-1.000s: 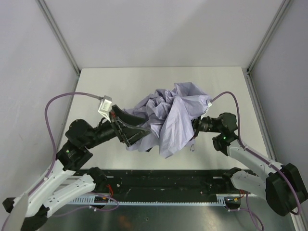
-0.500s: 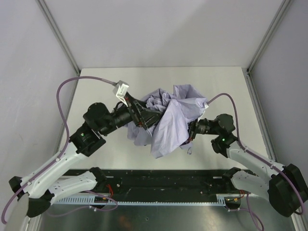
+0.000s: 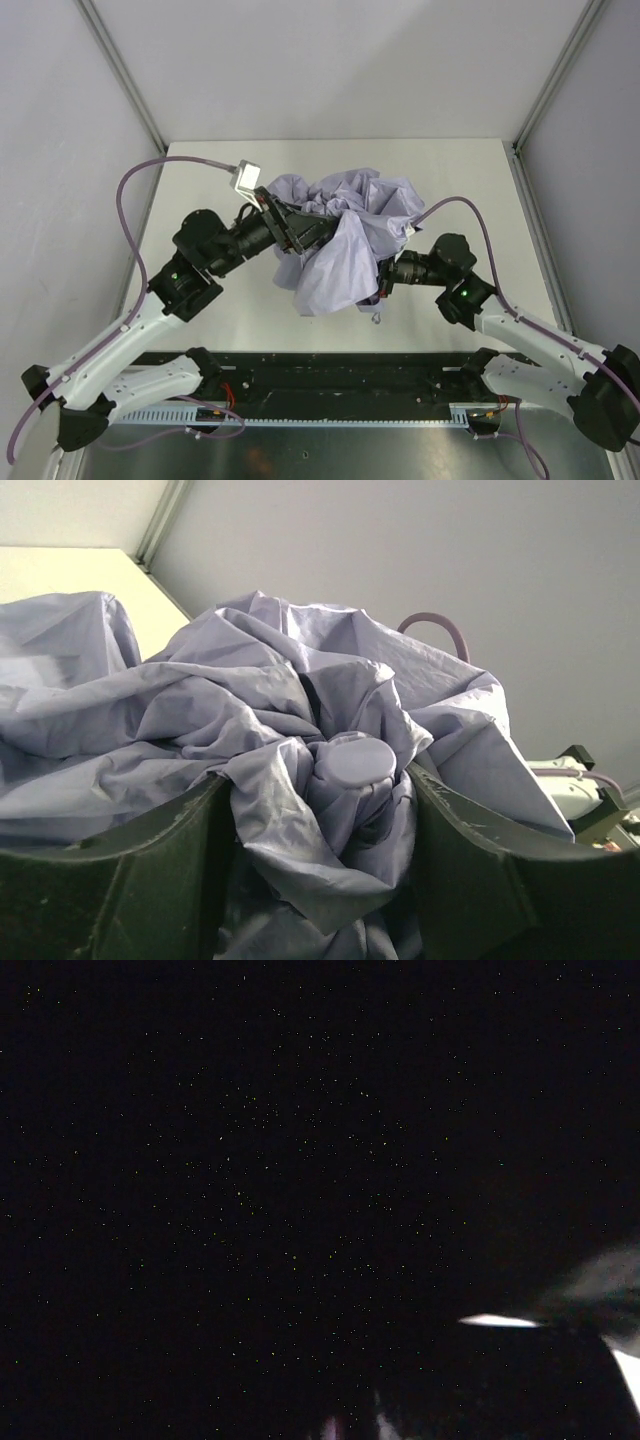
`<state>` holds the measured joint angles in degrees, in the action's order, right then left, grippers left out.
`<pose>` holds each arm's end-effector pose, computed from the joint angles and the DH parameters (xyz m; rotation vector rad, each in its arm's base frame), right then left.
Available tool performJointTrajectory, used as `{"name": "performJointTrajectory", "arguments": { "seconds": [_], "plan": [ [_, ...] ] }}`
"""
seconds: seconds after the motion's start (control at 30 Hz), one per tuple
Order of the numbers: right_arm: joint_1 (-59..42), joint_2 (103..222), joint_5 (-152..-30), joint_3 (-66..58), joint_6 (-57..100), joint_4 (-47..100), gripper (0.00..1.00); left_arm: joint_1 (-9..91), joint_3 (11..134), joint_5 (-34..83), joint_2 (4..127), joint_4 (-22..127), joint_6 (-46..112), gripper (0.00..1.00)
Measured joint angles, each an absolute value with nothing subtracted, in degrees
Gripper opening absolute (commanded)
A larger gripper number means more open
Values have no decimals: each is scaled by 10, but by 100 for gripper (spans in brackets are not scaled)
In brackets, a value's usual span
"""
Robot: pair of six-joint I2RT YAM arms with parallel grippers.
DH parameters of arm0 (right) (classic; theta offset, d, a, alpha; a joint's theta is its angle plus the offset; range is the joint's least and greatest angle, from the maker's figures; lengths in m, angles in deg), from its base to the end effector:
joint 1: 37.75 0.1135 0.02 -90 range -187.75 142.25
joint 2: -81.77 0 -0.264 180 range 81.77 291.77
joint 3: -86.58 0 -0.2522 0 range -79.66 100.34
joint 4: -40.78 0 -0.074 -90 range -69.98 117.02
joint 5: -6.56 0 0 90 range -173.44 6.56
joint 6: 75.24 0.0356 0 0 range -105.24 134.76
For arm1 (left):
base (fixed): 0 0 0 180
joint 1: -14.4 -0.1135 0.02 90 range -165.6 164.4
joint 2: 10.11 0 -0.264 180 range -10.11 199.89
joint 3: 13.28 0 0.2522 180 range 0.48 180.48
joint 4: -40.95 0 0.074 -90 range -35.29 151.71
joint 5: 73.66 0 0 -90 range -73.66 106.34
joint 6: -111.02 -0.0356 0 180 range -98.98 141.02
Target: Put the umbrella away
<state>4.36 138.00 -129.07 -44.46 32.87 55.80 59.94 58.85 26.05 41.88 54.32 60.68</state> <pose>0.1472 0.1674 0.3144 -1.0078 1.3028 1.3925 0.1376 -0.1488 0.4212 0.2339 1.5833 -1.3136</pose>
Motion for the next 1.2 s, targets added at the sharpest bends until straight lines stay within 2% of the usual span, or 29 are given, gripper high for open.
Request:
{"name": "performJointTrajectory", "arguments": {
  "seconds": [0.03, 0.07, 0.13, 0.2, 0.3, 0.5, 0.53, 0.67, 0.9, 0.97, 1.0, 1.03, 1.2],
  "plan": [
    [47, 1379, -1287, -441, 321, 549, 0, 596, 587, 268, 420, 536, 609, 60],
    [49, 1377, -1283, -439, 315, 541, 0, 592, 585, 277, 421, 529, 611, 63],
    [50, 1374, -1277, -435, 307, 529, 0, 584, 581, 298, 424, 515, 613, 79],
    [51, 1372, -1273, -434, 301, 519, 0, 575, 578, 320, 428, 501, 618, 86],
    [52, 1369, -1266, -433, 296, 503, 0, 566, 577, 347, 437, 489, 624, 88],
    [61, 1363, -1262, -432, 284, 462, 0, 555, 578, 396, 472, 462, 639, 72],
    [62, 1361, -1261, -432, 282, 454, 0, 554, 579, 402, 479, 458, 641, 74],
    [65, 1357, -1256, -432, 279, 431, 0, 553, 581, 426, 501, 438, 651, 90],
    [69, 1339, -1247, -430, 268, 398, 0, 553, 582, 463, 507, 418, 658, 99],
    [72, 1337, -1246, -424, 265, 390, 0, 553, 582, 466, 506, 413, 661, 93],
    [73, 1337, -1245, -421, 263, 387, 0, 553, 582, 467, 505, 410, 663, 86],
    [74, 1337, -1243, -418, 260, 383, 0, 553, 583, 467, 506, 406, 666, 77],
    [83, 1334, -1223, -403, 253, 374, 0, 552, 623, 489, 548, 392, 686, 18]
  ]
}}
